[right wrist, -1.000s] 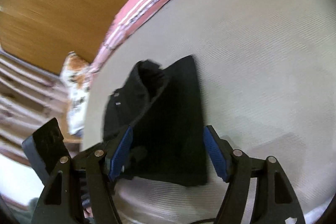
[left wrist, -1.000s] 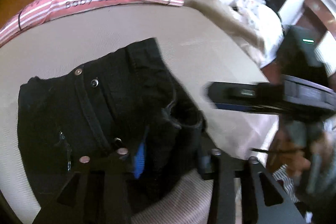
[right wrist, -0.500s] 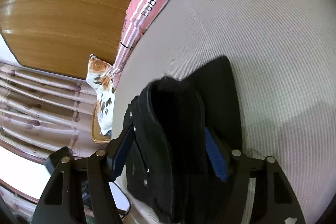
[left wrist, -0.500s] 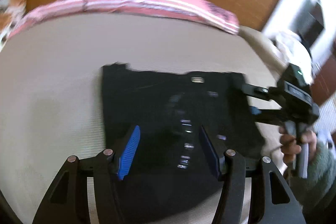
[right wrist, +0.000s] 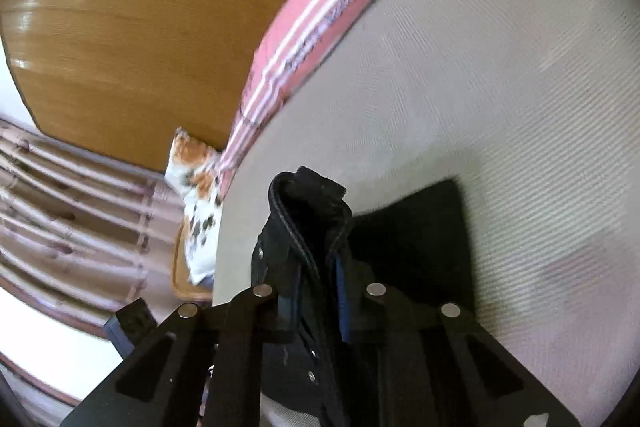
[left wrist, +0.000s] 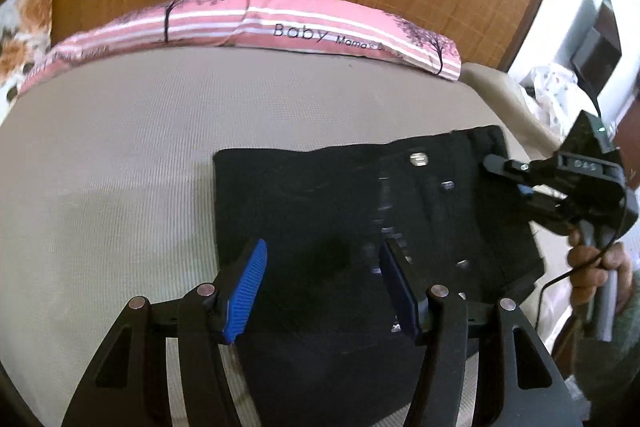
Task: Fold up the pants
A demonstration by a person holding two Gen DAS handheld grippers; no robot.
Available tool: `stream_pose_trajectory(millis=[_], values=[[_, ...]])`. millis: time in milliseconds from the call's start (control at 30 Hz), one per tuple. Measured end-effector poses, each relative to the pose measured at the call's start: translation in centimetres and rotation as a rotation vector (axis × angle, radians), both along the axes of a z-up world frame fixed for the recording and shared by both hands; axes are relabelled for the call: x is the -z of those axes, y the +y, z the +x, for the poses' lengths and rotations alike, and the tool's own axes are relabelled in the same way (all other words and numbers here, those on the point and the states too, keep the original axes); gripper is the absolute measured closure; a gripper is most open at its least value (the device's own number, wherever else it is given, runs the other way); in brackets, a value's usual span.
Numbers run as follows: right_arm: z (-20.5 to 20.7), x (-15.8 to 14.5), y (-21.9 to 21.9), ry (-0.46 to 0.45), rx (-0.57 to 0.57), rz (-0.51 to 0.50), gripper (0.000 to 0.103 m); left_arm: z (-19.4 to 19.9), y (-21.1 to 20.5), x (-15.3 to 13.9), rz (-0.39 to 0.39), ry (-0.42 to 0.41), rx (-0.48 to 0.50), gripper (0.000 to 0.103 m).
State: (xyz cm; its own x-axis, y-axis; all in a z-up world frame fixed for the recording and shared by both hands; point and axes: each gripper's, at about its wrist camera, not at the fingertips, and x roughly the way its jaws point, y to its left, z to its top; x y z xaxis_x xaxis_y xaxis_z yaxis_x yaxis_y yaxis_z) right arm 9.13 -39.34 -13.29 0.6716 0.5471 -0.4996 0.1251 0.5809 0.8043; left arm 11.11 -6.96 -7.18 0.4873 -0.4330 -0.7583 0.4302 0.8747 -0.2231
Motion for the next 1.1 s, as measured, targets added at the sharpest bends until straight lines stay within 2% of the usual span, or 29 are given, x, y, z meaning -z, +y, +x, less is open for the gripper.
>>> stream_pose_trajectory(millis=[133,167,200,267,400,500,667,700,800,933,1000,1100], values=[[0.0,3.3,-1.0,0.101,0.044,-0.031,0.091,1.0,-0.8,2.8,0.031,0.07,0.039,0.044],[0.0,3.6,-1.1,0.103,0.044,-0.024,0.087,1.1,-0.9,3.7,0.053,0.078,0.046,0.044],[0.0,3.7,-1.1,0.109,0.045,-0.019,0.079,1.2,-1.1,4.6,0.083,0.083,0.051,0.044],[-0.4,3.4,-1.1,0.133,0.049,-0.033,0.062,1.0,-1.1,4.8,0.096,0.065,0.061,0.044],[-2.5,2.2,-0.6,0.153,0.014,-0.09,0.061,0.8,-0.9,4.3,0.091,0.091,0.065,0.044],[-4.8,2.1,-0.4,0.176,0.0,-0.092,0.056,0.0,-0.6,3.9,0.072,0.115,0.09,0.043],[-7.9,2.5,0.8,0.186,-0.002,-0.107,0.056,-2.9,-0.2,3.6,0.095,0.103,0.155,0.043],[-8.2,2.6,1.2,0.191,-0.014,-0.115,0.068,-3.2,-0.1,3.7,0.101,0.099,0.162,0.042],[-8.7,1.9,1.6,0.179,0.004,-0.149,0.081,-3.9,0.1,3.9,0.108,0.099,0.16,0.042],[-9.9,0.1,1.8,0.155,0.024,-0.151,0.085,-4.2,0.8,3.1,0.074,0.114,0.155,0.042],[-10.4,0.2,2.0,0.166,0.017,-0.181,0.085,-4.6,1.1,2.7,0.068,0.11,0.173,0.042],[-10.2,2.6,2.2,0.229,0.016,-0.192,0.085,-5.2,0.9,3.9,0.158,0.095,0.198,0.042]])
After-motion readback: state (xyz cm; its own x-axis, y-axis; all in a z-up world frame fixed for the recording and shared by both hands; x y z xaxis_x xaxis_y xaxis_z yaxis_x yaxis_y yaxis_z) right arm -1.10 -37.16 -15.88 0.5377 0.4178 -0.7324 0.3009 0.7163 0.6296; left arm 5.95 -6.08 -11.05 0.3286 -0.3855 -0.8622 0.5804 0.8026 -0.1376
